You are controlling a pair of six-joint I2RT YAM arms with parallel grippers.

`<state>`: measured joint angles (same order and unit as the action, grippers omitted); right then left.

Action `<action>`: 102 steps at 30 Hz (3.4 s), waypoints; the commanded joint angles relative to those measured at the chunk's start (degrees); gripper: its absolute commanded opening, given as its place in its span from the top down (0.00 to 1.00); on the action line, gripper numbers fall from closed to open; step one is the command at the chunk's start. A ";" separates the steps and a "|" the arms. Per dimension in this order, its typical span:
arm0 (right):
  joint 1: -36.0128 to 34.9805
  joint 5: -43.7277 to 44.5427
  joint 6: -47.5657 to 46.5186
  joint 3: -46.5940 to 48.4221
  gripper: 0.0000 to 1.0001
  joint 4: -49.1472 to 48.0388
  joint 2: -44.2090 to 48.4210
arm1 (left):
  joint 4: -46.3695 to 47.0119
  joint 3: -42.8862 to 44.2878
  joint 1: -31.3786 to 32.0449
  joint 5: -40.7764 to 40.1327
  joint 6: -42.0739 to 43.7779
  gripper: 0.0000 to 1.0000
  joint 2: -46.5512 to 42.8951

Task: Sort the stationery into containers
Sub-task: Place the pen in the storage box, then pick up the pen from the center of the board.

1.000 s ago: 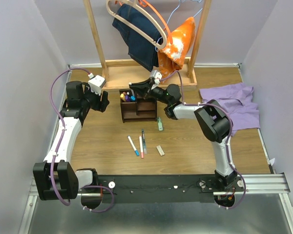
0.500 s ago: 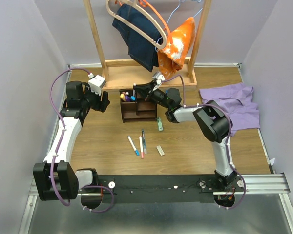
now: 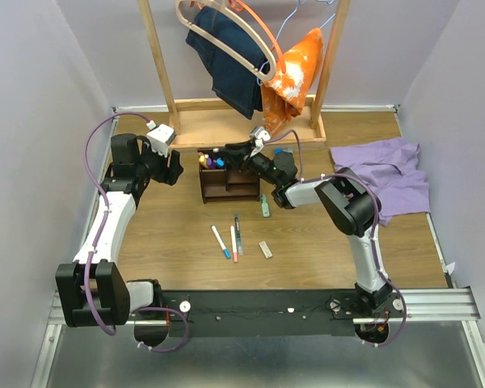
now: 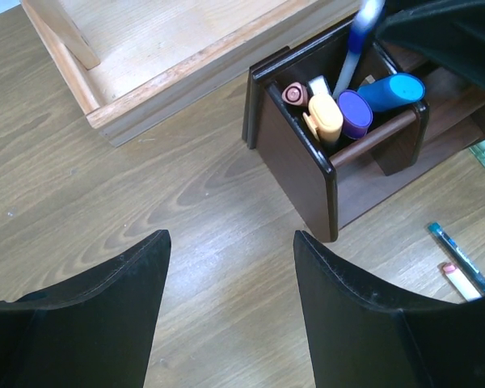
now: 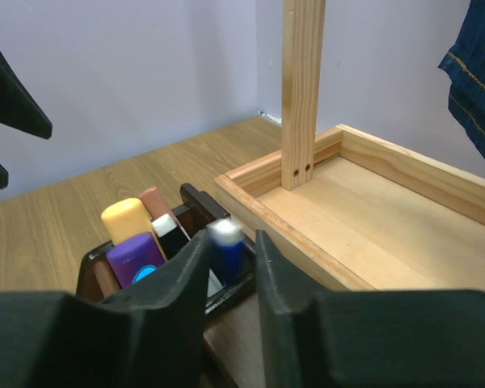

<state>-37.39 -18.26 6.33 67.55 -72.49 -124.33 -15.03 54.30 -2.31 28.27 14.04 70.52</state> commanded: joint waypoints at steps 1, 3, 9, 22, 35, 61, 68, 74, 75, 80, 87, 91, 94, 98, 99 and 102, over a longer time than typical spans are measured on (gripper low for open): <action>0.38 2.09 -2.99 -0.84 0.57 3.30 3.73 | 2.02 0.80 -0.51 2.40 -1.12 0.28 -0.56; 0.38 2.09 -3.95 -0.49 0.53 6.46 5.93 | 1.93 1.24 -0.51 2.92 -1.12 0.22 -1.00; 0.30 2.09 -5.80 0.92 0.52 22.63 17.09 | -1.93 3.88 -0.42 7.05 -1.03 0.01 -4.42; 3.46 13.94 -4.40 -0.57 0.49 69.72 35.21 | -34.71 2.65 23.18 15.60 36.92 0.02 -11.64; 6.54 13.16 -13.44 -13.41 0.43 79.78 49.01 | -43.59 0.45 37.37 7.78 71.62 0.26 2.32; 10.58 14.13 -17.31 -15.08 0.41 82.95 57.27 | -39.47 3.88 43.62 1.52 82.29 0.59 26.42; 10.76 13.95 -17.40 -15.25 0.41 82.86 57.10 | -36.92 0.02 44.23 -2.07 84.04 0.63 25.55; 10.93 13.78 -17.49 -15.34 0.41 82.25 56.92 | -34.73 -4.73 44.32 -6.47 84.92 0.69 24.40; 10.93 13.78 -17.49 -15.34 0.41 82.16 56.92 | -34.63 -5.34 44.32 -6.91 84.92 0.70 24.49; 11.19 13.60 -17.93 -14.11 0.41 83.30 55.87 | -36.82 -5.09 44.23 -5.87 81.77 0.87 24.50; 11.19 12.20 -17.84 -11.04 0.42 83.48 52.18 | -53.60 10.36 42.12 0.29 77.99 0.96 17.38; 11.20 12.02 -17.58 -10.16 0.42 82.16 50.16 | -60.47 21.35 39.75 4.76 74.83 0.96 15.17; 11.28 11.85 -17.23 -9.37 0.42 81.28 48.93 | -58.11 29.96 36.42 8.80 66.95 0.97 15.69; 11.37 11.93 -16.35 -8.23 0.42 80.40 47.52 | -45.06 41.38 29.30 22.83 49.06 1.00 20.17; 11.46 11.76 -15.83 -7.79 0.42 80.31 47.26 | -41.17 41.93 27.55 25.49 44.89 1.00 20.62; 11.55 11.23 -15.47 -6.03 0.42 80.31 45.68 | -18.88 39.23 22.27 32.95 23.20 1.00 20.80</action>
<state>-26.44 -5.67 -10.48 57.84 9.50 -76.82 -61.19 95.07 25.96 44.80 69.28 89.47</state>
